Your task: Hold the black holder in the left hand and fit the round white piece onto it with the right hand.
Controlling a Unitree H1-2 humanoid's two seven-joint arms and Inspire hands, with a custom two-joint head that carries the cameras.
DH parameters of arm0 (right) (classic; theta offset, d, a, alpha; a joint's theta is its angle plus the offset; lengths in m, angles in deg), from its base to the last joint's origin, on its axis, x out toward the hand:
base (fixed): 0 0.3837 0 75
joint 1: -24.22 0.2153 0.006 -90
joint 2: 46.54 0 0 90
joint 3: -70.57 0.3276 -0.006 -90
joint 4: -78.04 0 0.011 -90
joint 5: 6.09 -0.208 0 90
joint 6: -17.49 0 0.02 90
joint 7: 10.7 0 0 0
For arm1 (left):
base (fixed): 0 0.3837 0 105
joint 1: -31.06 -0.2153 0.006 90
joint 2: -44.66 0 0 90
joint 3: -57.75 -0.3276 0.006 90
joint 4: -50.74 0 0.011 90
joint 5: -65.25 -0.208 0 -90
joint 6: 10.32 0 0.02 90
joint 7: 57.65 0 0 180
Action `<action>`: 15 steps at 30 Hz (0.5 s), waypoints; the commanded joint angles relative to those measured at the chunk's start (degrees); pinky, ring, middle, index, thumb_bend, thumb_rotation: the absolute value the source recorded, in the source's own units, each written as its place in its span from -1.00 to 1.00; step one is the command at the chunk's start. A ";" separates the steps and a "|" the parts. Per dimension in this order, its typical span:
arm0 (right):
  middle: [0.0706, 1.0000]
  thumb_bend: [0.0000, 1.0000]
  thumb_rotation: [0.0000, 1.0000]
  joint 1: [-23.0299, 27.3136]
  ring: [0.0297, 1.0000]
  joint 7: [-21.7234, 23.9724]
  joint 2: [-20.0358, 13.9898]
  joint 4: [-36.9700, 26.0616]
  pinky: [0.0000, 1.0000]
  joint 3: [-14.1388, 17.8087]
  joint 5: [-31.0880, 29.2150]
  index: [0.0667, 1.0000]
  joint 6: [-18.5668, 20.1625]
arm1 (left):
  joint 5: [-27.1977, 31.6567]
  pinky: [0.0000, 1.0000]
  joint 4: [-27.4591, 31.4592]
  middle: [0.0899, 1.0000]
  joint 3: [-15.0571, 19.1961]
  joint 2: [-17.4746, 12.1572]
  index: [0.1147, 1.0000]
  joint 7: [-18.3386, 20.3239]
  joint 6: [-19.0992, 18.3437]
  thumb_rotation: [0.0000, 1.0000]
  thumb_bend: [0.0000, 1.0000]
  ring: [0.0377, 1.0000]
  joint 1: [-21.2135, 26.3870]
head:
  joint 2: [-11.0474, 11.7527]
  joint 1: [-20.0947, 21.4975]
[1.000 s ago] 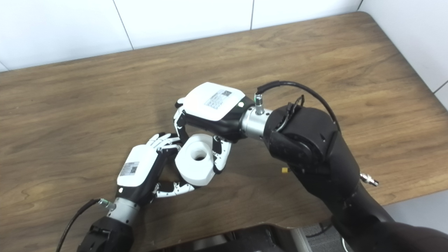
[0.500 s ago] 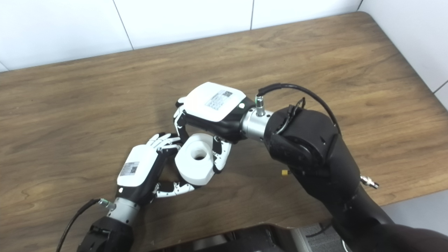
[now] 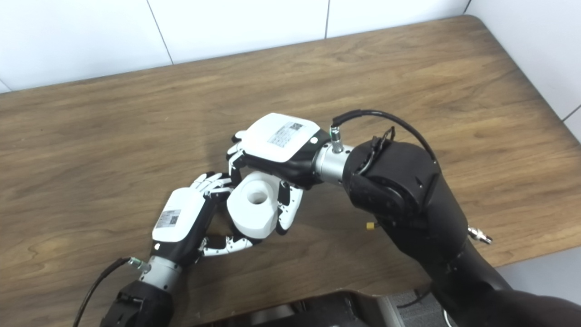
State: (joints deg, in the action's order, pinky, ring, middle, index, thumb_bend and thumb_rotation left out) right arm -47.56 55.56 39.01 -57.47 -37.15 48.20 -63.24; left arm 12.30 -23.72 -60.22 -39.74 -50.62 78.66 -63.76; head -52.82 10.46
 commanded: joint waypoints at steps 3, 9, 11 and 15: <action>0.78 1.00 -0.41 2.23 0.90 -0.45 0.09 -1.57 0.83 1.22 0.11 0.44 -0.34 | -0.76 0.84 -1.23 0.54 -0.44 -0.04 -0.16 2.18 -1.06 -0.89 0.04 0.71 -0.06 | -0.04 0.06; 0.82 1.00 -0.39 2.81 0.94 0.68 0.27 -2.12 0.88 1.60 0.53 0.52 0.31 | -1.30 0.83 -1.30 0.52 -0.52 -0.06 -0.15 2.74 -1.52 -0.86 0.04 0.70 0.14 | 0.06 0.06; 0.82 1.00 -0.39 2.95 0.94 0.50 0.21 -2.08 0.88 1.75 0.30 0.53 0.28 | -1.39 0.83 -0.99 0.53 -0.56 -0.03 -0.14 3.44 -1.99 -0.86 0.04 0.70 0.20 | 0.06 0.06; 0.86 1.00 -0.39 3.36 0.95 1.19 0.34 -2.22 0.89 2.11 0.22 0.63 1.13 | -2.51 0.85 -0.37 0.60 -0.79 -0.16 0.33 5.45 -3.08 -0.49 0.69 0.73 0.48 | 0.05 -0.14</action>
State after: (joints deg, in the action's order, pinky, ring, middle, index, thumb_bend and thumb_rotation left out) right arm -46.53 55.93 39.13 -57.72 -35.98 48.27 -62.58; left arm 11.31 -23.14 -60.35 -39.62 -48.64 77.93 -63.16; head -52.73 10.28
